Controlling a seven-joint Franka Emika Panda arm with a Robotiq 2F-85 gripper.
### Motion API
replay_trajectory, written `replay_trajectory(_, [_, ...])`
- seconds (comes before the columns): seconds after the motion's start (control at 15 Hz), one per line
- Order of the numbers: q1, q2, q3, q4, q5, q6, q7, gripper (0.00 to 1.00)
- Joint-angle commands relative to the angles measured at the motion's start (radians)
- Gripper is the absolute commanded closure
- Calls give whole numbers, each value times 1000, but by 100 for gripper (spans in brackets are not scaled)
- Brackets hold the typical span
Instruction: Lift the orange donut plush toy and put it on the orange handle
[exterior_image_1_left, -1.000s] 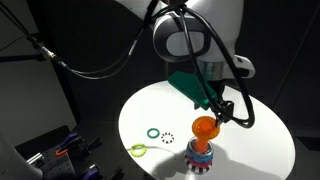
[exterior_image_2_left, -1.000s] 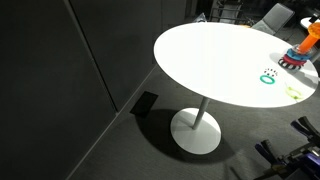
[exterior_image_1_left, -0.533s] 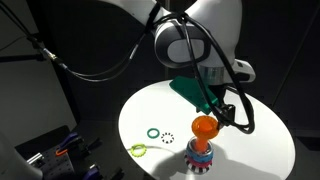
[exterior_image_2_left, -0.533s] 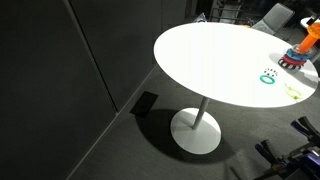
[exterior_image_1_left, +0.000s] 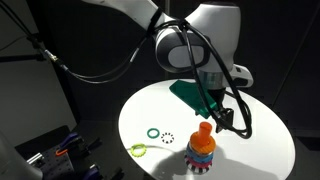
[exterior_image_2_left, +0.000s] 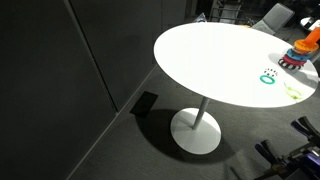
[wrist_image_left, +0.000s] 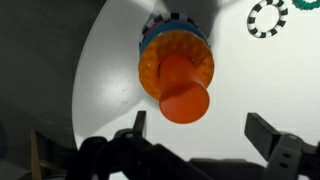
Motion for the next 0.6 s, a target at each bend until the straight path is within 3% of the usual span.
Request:
replay_trajectory(0.0, [-24,-13,21,12,13,-36,-19,0])
replay_trajectory(0.53, [-4,-70,-7,10,-60,-226,4,0])
